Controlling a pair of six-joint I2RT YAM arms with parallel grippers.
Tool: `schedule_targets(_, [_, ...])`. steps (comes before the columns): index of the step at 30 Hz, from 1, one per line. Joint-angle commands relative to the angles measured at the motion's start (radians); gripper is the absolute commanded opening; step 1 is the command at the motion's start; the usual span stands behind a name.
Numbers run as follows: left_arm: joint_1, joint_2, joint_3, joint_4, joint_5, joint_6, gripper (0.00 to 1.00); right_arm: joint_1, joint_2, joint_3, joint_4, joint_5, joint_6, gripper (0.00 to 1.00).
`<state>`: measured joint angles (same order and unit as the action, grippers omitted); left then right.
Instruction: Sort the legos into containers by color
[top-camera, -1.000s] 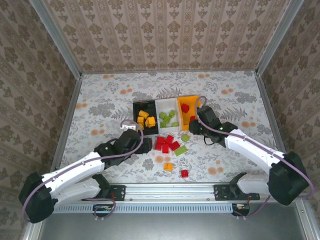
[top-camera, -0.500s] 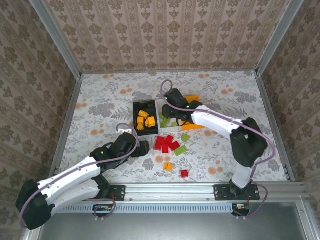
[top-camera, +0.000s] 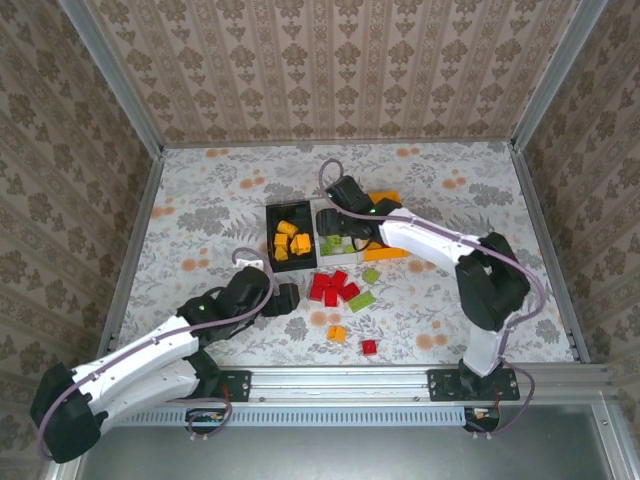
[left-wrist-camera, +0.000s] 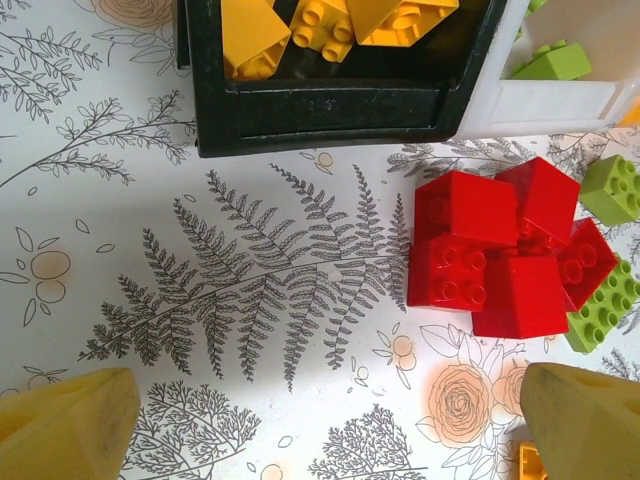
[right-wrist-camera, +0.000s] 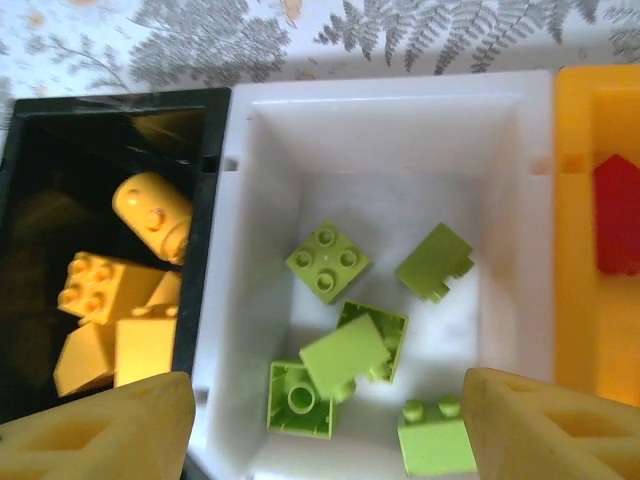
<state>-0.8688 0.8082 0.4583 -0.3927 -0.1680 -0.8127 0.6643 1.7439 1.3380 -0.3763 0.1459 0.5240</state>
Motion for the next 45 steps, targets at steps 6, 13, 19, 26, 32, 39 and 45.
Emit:
schedule_targets(6, [0.007, -0.042, 0.009, -0.025, -0.017, 0.007, 1.0, 0.066, -0.303, -0.323, -0.133, -0.074, 0.008, 0.74])
schedule_targets(13, [0.027, -0.026, -0.002, -0.009, -0.016, 0.006, 1.0, 0.208, -0.424, -0.573, -0.242, -0.146, 0.077, 0.75])
schedule_targets(19, [0.04, -0.021, -0.018, -0.001, -0.006, -0.003, 1.0, 0.351, -0.409, -0.659, -0.217, -0.177, 0.13, 0.76])
schedule_targets(26, [0.05, -0.018, -0.026, -0.01, 0.007, -0.008, 1.0, 0.442, -0.323, -0.649, -0.185, -0.147, 0.151, 0.73])
schedule_targets(32, [0.055, -0.018, -0.032, -0.01, 0.018, -0.012, 1.0, 0.469, -0.336, -0.628, -0.218, -0.117, 0.142, 0.73])
schedule_targets(39, [0.058, -0.019, -0.043, -0.001, 0.022, -0.016, 1.0, 0.505, -0.382, -0.606, -0.318, -0.111, 0.113, 0.75])
schedule_targets(45, [0.066, -0.017, -0.049, 0.003, 0.027, -0.018, 1.0, 0.526, -0.359, -0.634, -0.31, -0.108, 0.111, 0.7])
